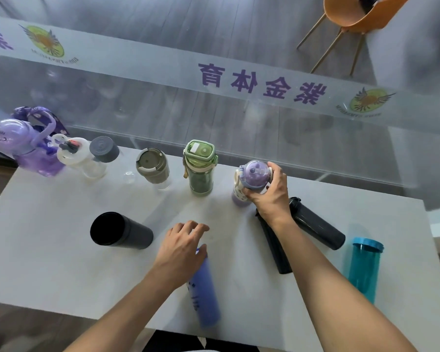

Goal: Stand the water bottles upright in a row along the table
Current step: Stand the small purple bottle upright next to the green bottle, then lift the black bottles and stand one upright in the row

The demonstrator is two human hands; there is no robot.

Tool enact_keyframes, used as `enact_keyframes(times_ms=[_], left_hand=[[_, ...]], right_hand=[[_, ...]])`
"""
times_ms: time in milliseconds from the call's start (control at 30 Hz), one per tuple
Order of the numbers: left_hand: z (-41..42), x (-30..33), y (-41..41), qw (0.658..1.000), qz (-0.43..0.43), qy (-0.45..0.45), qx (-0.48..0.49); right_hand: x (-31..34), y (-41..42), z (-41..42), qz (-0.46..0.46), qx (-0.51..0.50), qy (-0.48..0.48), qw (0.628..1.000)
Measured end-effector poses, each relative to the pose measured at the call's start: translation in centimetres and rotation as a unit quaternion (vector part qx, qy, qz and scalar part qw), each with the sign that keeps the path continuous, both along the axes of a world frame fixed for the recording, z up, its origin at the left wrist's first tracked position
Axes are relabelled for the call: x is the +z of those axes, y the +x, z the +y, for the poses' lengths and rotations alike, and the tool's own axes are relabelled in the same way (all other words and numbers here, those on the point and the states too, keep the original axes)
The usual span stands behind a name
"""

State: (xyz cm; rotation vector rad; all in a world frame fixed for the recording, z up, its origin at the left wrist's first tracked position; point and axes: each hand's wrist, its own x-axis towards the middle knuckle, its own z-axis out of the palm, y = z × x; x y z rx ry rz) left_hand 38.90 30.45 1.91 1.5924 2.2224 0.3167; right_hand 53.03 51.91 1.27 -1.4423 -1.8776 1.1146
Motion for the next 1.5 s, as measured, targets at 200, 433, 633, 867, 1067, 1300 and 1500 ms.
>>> enact_keyframes(times_ms=[200,433,633,867,1067,1300,1500], left_hand=[[2.7,-1.1,1.9,0.998,-0.013,-0.009,-0.064],[5.7,-1.2,6.3,0.994,-0.017,-0.036,-0.103],[9.8,-1.9,12.4,0.992,0.005,-0.076,-0.102],[13.1,-4.7,18.7,0.986,0.040,-0.130,-0.094],[12.3,-6.5,20.7,0.986,0.049,-0.148,-0.061],[8.4,-7.1,22.1,0.994,0.032,-0.103,-0.036],[6.3,-8.3,22.3,0.996,0.043,-0.078,-0.014]], right_hand=[[0.3,4.1,-0.3,-0.081,-0.024,-0.013,0.996],[-1.1,12.1,0.6,-0.161,-0.043,-0.045,0.985],[-3.7,15.1,3.9,-0.235,0.019,-0.051,0.971],[-6.1,16.8,6.8,-0.324,0.145,-0.037,0.934],[-7.1,16.9,7.7,-0.382,0.212,-0.030,0.899],[-6.3,16.5,8.4,-0.283,0.177,-0.057,0.941],[-4.3,14.8,9.5,-0.077,0.098,-0.038,0.991]])
